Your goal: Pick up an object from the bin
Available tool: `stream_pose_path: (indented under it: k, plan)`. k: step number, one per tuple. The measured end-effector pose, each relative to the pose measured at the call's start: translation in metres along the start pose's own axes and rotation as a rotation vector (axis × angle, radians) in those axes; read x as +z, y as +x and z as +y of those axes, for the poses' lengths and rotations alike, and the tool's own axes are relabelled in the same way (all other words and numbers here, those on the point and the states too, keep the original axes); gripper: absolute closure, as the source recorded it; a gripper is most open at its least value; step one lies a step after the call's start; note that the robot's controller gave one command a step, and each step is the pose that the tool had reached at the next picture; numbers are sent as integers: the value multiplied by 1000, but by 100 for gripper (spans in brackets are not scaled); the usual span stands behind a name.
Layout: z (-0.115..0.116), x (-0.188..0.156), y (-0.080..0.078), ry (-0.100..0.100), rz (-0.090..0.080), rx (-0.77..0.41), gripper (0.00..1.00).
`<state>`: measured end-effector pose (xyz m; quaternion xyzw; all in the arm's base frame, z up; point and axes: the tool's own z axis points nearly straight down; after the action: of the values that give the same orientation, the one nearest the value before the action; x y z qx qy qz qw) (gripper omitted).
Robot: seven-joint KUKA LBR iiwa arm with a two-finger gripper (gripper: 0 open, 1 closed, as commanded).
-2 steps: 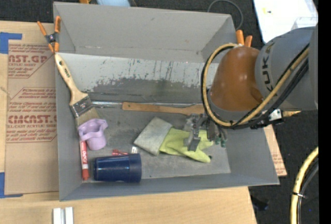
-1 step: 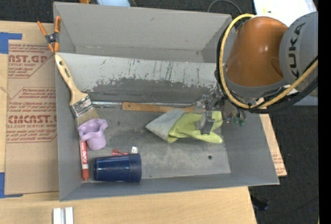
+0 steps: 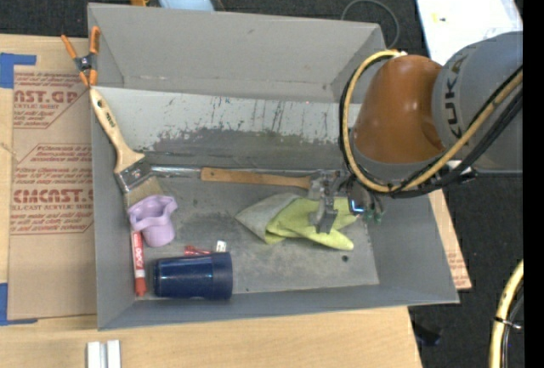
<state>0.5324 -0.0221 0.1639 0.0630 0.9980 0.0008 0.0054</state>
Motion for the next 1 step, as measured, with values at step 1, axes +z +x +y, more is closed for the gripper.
stream_pose_path:
  k: [1]
  plan:
    - [15,30,7,-1,3,279,100]
